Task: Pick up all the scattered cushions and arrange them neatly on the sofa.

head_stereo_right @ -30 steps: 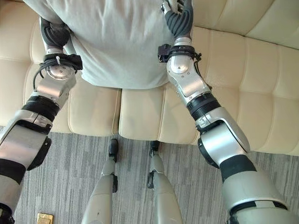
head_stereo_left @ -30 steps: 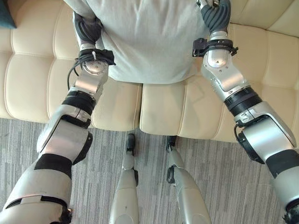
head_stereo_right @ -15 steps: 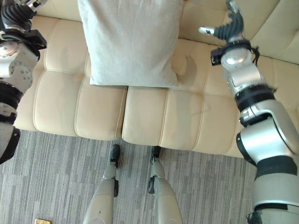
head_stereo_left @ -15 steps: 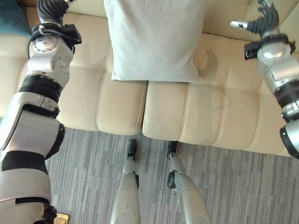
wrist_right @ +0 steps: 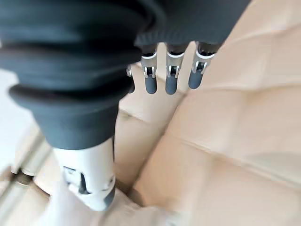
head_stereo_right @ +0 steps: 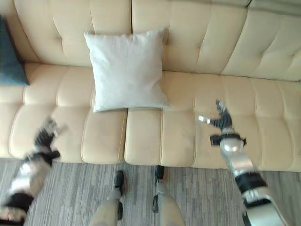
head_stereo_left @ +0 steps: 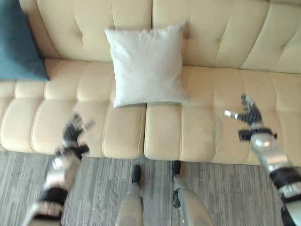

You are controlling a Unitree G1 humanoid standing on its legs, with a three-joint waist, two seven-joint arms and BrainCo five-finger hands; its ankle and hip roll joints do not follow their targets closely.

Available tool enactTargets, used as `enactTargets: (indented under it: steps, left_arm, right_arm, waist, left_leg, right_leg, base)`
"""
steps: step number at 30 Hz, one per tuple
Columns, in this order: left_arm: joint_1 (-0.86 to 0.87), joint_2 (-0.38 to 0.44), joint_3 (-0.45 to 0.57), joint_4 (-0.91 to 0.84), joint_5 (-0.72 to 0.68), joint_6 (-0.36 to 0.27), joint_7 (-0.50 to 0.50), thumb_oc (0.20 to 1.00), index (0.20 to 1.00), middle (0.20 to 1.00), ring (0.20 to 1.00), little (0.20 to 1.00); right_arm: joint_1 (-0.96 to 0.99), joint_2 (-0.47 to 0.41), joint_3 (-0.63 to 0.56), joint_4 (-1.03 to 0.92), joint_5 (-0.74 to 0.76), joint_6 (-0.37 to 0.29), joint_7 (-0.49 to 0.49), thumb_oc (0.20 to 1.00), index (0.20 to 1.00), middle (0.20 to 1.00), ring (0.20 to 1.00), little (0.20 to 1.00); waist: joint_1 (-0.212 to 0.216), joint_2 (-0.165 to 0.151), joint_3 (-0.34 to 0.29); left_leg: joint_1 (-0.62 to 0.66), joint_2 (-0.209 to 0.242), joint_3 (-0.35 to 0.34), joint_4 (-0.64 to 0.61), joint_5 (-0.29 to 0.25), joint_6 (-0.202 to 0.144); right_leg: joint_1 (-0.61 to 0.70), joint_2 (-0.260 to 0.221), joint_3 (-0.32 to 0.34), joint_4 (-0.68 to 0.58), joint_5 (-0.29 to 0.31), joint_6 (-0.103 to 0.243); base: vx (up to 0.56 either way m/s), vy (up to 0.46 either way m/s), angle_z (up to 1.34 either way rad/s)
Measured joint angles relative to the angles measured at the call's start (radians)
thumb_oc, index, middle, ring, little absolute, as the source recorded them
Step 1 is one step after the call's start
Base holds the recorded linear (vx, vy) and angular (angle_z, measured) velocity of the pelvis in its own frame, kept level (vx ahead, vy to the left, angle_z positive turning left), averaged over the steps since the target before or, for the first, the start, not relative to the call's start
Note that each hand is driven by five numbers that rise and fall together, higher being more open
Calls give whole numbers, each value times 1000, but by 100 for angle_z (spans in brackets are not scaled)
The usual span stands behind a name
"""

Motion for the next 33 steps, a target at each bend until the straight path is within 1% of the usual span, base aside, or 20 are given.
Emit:
enactTargets:
  steps: [1,3,4,7,8,10,16,17,18,19,20,22,24,25,26,27,28,29,30,33]
  left_arm:
    - [40,-26,-4,8,54,8,-5,1000,1000,1000,1000,1000]
    - [71,-59,-34,44,136,23,-18,1000,1000,1000,1000,1000]
    - [65,-97,-36,122,214,30,-30,1000,1000,1000,1000,1000]
    - [68,-137,-42,217,304,41,-44,1000,1000,1000,1000,1000]
    - [83,-180,-46,297,347,45,-48,1000,1000,1000,1000,1000]
    - [79,-247,-47,430,394,57,-55,1000,1000,1000,1000,1000]
    - [83,-282,-86,581,469,75,-54,1000,1000,1000,1000,1000]
    - [89,-289,-87,619,504,76,-52,1000,1000,1000,1000,1000]
    - [95,-290,-89,630,508,76,-50,1000,1000,1000,1000,1000]
    - [103,-286,-97,636,526,77,-46,1000,1000,1000,1000,1000]
    - [112,-275,-139,655,574,81,-47,1000,1000,1000,1000,1000]
    - [119,-284,-153,659,599,91,-52,1000,1000,1000,1000,1000]
    - [124,-291,-150,659,611,93,-53,1000,1000,1000,1000,1000]
    - [129,-297,-149,665,611,94,-52,1000,1000,1000,1000,1000]
    - [129,-293,-149,664,611,93,-51,1000,1000,1000,1000,1000]
    - [123,-275,-150,669,611,93,-52,1000,1000,1000,1000,1000]
    - [104,-267,-142,681,610,96,-50,1000,1000,1000,1000,1000]
    - [110,-272,-119,699,610,109,-56,1000,1000,1000,1000,1000]
    - [116,-281,-116,698,610,119,-55,1000,1000,1000,1000,1000]
    - [103,-278,-121,675,610,119,-52,1000,1000,1000,1000,1000]
  right_arm:
    - [49,49,-35,5,-34,-2,5,1000,1000,1000,1000,1000]
    - [116,92,-19,44,-75,16,23,1000,1000,1000,1000,1000]
    - [138,152,-45,110,-112,21,32,1000,1000,1000,1000,1000]
    - [180,215,-39,202,-129,14,62,1000,1000,1000,1000,1000]
    - [193,273,-55,303,-129,23,65,1000,1000,1000,1000,1000]
    - [227,300,14,424,-132,38,81,1000,1000,1000,1000,1000]
    - [241,356,50,644,-148,51,102,1000,1000,1000,1000,1000]
    - [240,357,45,697,-148,48,106,1000,1000,1000,1000,1000]
    - [240,357,42,722,-148,48,107,1000,1000,1000,1000,1000]
    - [242,359,42,732,-148,52,109,1000,1000,1000,1000,1000]
    - [264,358,42,729,-150,58,109,1000,1000,1000,1000,1000]
    - [268,342,43,721,-151,58,109,1000,1000,1000,1000,1000]
    - [249,333,43,721,-151,58,109,1000,1000,1000,1000,1000]
    - [251,332,38,728,-150,60,111,1000,1000,1000,1000,1000]
    - [255,342,26,734,-150,66,117,1000,1000,1000,1000,1000]
    - [274,360,10,733,-149,66,120,1000,1000,1000,1000,1000]
    - [279,369,5,738,-149,67,123,1000,1000,1000,1000,1000]
    - [262,355,11,737,-149,65,131,1000,1000,1000,1000,1000]
    - [260,336,14,730,-149,65,134,1000,1000,1000,1000,1000]
    - [263,339,11,720,-149,66,138,1000,1000,1000,1000,1000]
  waist:
    - [-2,2,-15]
    - [-2,17,-34]
    - [-7,29,-46]
    - [-26,46,-75]
    - [-32,53,-114]
    - [-31,58,-157]
    - [-47,32,-195]
    - [-46,37,-212]
    - [-44,44,-216]
    - [-43,44,-220]
    - [-52,26,-247]
    - [-45,24,-253]
    - [-34,36,-255]
    - [-24,62,-258]
    - [-27,61,-260]
    - [-36,24,-269]
    - [-41,-17,-279]
    - [-21,-39,-271]
    - [-24,-23,-268]
    - [-25,-13,-247]
  left_leg:
    - [10,0,2,0,-3,1]
    - [23,-2,2,0,-10,1]
    - [42,-4,4,-2,-13,5]
    - [68,-6,7,-6,-22,11]
    - [91,-6,18,-7,-26,14]
    - [118,-4,30,-7,-39,14]
    - [136,-7,29,-7,-39,16]
    - [134,3,28,-7,-42,21]
    - [130,14,28,-8,-40,26]
    - [132,20,27,-8,-38,29]
    - [135,10,27,-7,-41,24]
    - [135,4,27,-7,-50,27]
    - [129,16,25,-8,-52,33]
    - [120,51,27,-6,-47,42]
    - [118,61,20,-6,-54,40]
    - [109,38,11,-5,-83,15]
    - [101,13,8,16,-91,2]
    - [111,-32,20,94,-109,23]
    - [144,-39,22,73,-124,44]
    - [171,-59,11,17,-65,82]
  right_leg:
    - [9,1,0,0,-1,1]
    - [22,-1,1,0,-3,2]
    - [40,-3,3,-1,-4,1]
    - [63,-5,5,-4,-16,-5]
    - [80,-5,13,-6,-20,-6]
    - [97,-6,26,-6,-22,-3]
    - [114,-12,23,-7,-34,13]
    - [116,-10,9,-6,-58,46]
    - [118,-6,-11,7,-63,53]
    - [112,-3,-27,30,-67,49]
    - [107,-8,-30,27,-84,39]
    - [119,-8,-25,-7,-85,40]
    - [116,-5,-30,-6,-107,77]
    - [94,23,-34,75,-101,55]
    - [76,33,-32,178,-130,40]
    - [81,8,-22,209,-208,55]
    - [82,-12,-32,172,-183,7]
    - [122,-23,-27,85,-179,12]
    - [140,-7,-31,46,-169,28]
    - [142,-25,-25,28,-134,41]
  base:
    - [34,12,-3]
    - [38,14,-3]
    - [29,13,-5]
    - [27,24,-6]
    - [30,10,-17]
    - [18,7,-26]
    - [1,5,-3]
    - [-18,32,-1]
    - [-17,34,2]
    - [-15,37,14]
    - [-13,26,8]
    - [-28,32,-11]
    - [-30,31,-20]
    - [-29,35,1]
    - [-17,22,38]
    - [-34,51,58]
    - [-45,65,29]
    - [-70,81,-7]
    - [-54,52,-27]
    - [-179,53,-3]
